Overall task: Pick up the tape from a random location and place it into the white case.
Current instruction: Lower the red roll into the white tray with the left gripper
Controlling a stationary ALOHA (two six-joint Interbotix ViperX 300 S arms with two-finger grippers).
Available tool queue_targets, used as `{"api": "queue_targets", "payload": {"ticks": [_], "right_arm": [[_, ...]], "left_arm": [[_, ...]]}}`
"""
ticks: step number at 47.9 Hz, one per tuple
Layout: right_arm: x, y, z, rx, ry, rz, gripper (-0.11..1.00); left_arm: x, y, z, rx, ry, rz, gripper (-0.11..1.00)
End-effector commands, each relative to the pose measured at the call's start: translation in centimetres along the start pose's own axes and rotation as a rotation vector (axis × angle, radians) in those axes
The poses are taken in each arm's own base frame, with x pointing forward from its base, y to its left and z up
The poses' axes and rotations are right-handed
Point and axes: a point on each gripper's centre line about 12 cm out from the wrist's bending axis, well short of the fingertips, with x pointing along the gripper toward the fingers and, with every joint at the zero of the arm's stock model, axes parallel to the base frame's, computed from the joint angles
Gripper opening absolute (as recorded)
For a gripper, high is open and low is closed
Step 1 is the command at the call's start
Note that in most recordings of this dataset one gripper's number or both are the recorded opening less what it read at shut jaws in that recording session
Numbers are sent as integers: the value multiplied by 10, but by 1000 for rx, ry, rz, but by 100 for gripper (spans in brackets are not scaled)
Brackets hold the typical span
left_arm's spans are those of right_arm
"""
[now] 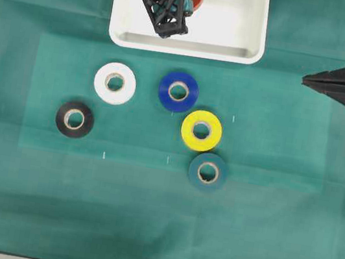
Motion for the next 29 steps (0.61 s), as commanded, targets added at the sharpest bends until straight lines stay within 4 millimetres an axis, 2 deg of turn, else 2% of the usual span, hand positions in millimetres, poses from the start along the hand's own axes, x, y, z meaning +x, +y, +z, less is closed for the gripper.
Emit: {"api": "queue_targets", "payload": {"ticks": [1,16,29], "right_arm": [[2,0,9,0,-21,-2,0],[3,0,9,0,-18,0,0],[3,0,9,-2,-18,0,0]], "left_arm": [[-4,4,7,-3,-45,9,25],[29,7,0,-10,-20,10,25],[43,11,-3,-18,-26,15,25]]}}
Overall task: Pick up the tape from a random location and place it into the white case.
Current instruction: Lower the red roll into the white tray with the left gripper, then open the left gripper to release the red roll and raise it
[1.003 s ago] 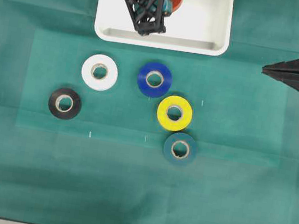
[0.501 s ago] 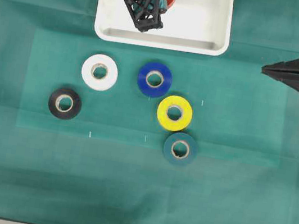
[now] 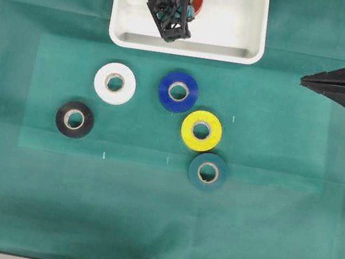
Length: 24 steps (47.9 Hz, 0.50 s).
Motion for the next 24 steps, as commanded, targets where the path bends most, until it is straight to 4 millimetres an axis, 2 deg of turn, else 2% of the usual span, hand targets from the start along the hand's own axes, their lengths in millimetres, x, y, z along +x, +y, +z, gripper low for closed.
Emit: {"api": "queue_targets", "payload": {"ticks": [1,24], "right_arm": [[2,0,10,-1,-25,-2,0],[2,-1,9,0,-23,-3,0]], "left_arm": [[-10,5,12,-5,-53,10,25],[-10,6,12,-8,-50,9,26]]}}
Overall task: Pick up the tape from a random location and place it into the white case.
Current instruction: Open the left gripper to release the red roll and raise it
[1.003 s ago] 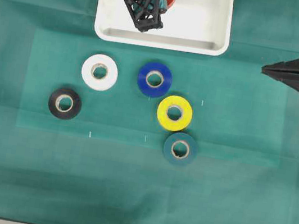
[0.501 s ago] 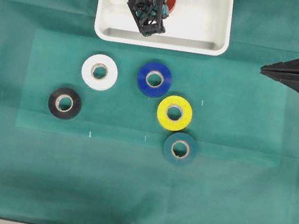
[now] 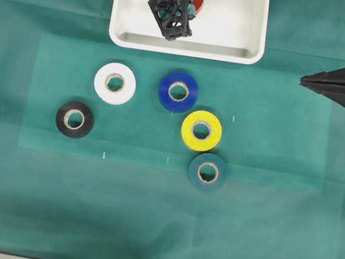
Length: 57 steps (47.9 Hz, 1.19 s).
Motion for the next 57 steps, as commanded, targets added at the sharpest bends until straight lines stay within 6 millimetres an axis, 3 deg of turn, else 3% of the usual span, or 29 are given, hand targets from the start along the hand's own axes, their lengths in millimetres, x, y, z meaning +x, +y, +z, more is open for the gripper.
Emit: {"api": "queue_targets", "payload": {"ticks": [1,7,9,17,20,39,46,57], "right_arm": [[2,0,10,-1,-26,-2,0],[2,0,9,0,-23,-2,0],[2,-1,10,-1,-24,-3,0],[2,-1,9,0,-23,-3,0],[2,-1,9,0,-23,-3,0],[2,0,9,2,-23,-2,0],[2,-1,10,2,-25,-3,0],[2,-1,10,2,-25,-3,0]], "left_arm": [[-12,3,12,-3,-41,6,26],[-12,3,12,-6,-43,6,26],[-12,3,12,-6,-43,6,31],[-13,3,12,-7,-41,5,83],[-13,2,12,-4,-43,5,95],[-18,0,13,-2,-35,1,91],[-31,-2,20,2,-60,0,91],[-68,-13,37,26,-91,-10,91]]}}
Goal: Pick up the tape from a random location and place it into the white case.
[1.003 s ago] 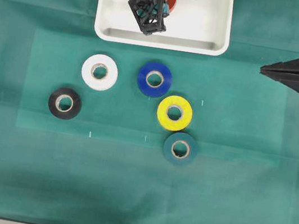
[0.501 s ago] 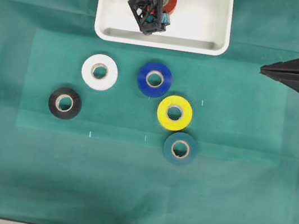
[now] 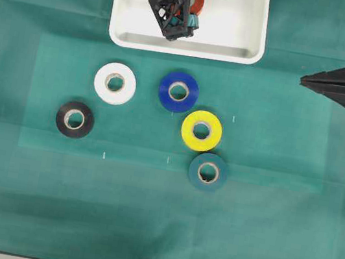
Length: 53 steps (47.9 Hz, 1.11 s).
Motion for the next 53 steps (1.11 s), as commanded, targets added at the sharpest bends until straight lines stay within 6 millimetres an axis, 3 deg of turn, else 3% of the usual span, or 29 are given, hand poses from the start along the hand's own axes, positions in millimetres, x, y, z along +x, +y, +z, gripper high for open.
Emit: {"api": "queue_targets", "payload": {"ticks": [1,17,35,53], "right_arm": [[2,-1,10,2,-26,-3,0],[1,-1,11,0,-28,-3,0],[1,-1,11,0,-28,-3,0],[1,-1,11,2,-28,-3,0]], "left_arm": [[-39,-1,23,3,-77,4,91],[-98,-2,38,8,-103,3,91],[-130,-2,41,6,-83,1,91],[-142,-5,43,9,-111,0,91]]}}
